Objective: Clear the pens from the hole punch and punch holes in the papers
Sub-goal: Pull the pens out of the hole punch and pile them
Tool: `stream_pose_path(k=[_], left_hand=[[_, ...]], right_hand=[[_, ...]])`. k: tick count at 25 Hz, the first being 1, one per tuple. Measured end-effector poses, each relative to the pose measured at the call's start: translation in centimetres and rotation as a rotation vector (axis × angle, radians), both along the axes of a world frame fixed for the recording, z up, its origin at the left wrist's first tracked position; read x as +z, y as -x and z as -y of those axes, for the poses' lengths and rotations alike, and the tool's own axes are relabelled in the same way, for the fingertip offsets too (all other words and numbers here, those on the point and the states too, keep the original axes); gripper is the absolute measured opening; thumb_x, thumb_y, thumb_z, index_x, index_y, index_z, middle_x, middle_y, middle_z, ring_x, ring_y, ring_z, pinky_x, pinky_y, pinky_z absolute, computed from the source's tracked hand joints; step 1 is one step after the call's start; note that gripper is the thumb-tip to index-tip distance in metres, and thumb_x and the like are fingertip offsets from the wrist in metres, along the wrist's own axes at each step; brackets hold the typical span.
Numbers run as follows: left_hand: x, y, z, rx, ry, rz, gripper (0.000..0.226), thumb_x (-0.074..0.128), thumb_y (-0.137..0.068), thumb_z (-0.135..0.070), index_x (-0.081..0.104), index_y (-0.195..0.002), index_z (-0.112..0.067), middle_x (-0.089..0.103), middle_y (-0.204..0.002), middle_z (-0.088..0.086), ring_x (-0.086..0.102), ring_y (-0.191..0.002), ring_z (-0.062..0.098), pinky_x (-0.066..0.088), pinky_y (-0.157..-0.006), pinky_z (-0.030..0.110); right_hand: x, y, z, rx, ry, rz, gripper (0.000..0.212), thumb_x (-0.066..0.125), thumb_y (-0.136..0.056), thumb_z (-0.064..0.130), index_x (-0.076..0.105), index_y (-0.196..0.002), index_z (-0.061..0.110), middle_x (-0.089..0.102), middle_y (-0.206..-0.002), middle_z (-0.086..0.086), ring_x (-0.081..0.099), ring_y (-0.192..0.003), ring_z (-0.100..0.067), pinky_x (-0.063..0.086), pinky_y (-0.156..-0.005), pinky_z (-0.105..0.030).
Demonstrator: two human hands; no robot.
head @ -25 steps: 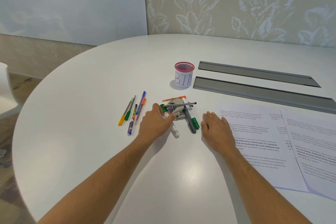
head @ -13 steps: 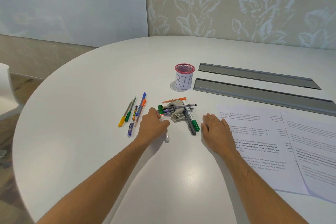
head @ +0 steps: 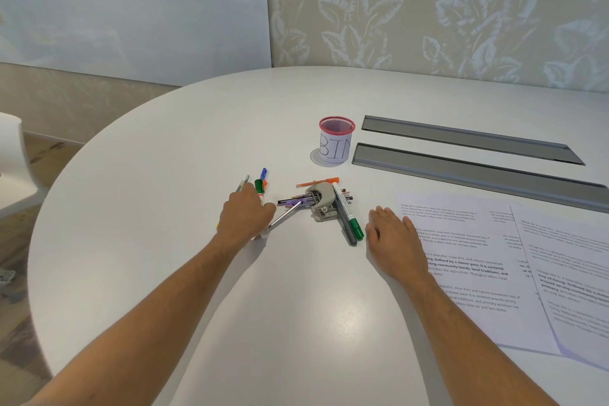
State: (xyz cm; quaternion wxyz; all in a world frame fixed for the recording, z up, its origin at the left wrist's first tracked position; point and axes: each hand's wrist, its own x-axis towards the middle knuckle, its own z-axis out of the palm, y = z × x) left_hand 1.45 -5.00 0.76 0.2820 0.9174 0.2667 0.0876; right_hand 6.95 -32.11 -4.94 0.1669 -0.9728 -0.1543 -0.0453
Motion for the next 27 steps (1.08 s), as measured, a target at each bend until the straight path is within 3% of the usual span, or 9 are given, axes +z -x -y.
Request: stream_pose_path(k=[4, 10, 14, 18, 27], left_hand=[[-0.6, -0.4, -0.4, -0.020, -0.103, -0.050, 0.025, 0.055, -0.085, -0.023, 0.051, -0.103, -0.008, 0.057, -0.101, 0.015, 0.053, -0.085, 0.033, 0.043, -0.068, 0.034], [-1.3, -0.7, -0.7, -0.061, -0.184, -0.015, 0.021, 0.054, -0.087, -0.020, 0.053, -0.104, -0.008, 0.061, -0.105, 0.014, 0.057, -0.091, 0.033, 0.046, -0.072, 0.036], [-0.7, -0.6, 0.2, -0.103, -0.272, 0.061, 0.023, 0.055, -0.090, -0.031, 0.060, -0.104, -0.013, 0.058, -0.108, 0.006, 0.057, -0.095, 0.028, 0.042, -0.074, 0.034], [0.0, -0.3, 1.2, -0.284, -0.437, -0.087, 0.031, 0.057, -0.086, -0.049, 0.066, -0.092, -0.020, 0.064, -0.095, -0.002, 0.060, -0.090, 0.020, 0.045, -0.071, 0.031], [0.3, -0.2, 1.2, -0.393, -0.435, -0.263, 0.021, 0.054, -0.090, -0.031, 0.066, -0.094, -0.013, 0.064, -0.095, 0.002, 0.058, -0.083, 0.018, 0.047, -0.070, 0.030]], right_hand=[[0.0, -0.1, 0.0, 0.000, -0.005, 0.001, 0.048, 0.029, -0.104, 0.032, 0.038, -0.149, 0.016, 0.034, -0.158, -0.001, 0.023, -0.148, -0.014, 0.010, -0.122, -0.041], [0.0, -0.1, 0.0, -0.001, -0.006, 0.003, 0.049, 0.028, -0.104, 0.032, 0.039, -0.148, 0.016, 0.034, -0.158, -0.001, 0.023, -0.148, -0.014, 0.010, -0.122, -0.040], [0.0, 0.0, 0.0, -0.002, -0.011, 0.008, 0.048, 0.029, -0.104, 0.031, 0.039, -0.148, 0.016, 0.035, -0.157, -0.001, 0.024, -0.148, -0.014, 0.010, -0.122, -0.040], [0.0, 0.0, 0.1, -0.003, -0.004, 0.008, 0.048, 0.028, -0.104, 0.032, 0.038, -0.148, 0.016, 0.034, -0.157, -0.001, 0.023, -0.148, -0.014, 0.009, -0.122, -0.040], [-0.2, -0.2, 0.0, -0.005, 0.002, -0.001, 0.049, 0.028, -0.103, 0.031, 0.038, -0.149, 0.016, 0.033, -0.158, 0.000, 0.022, -0.148, -0.014, 0.009, -0.122, -0.040]])
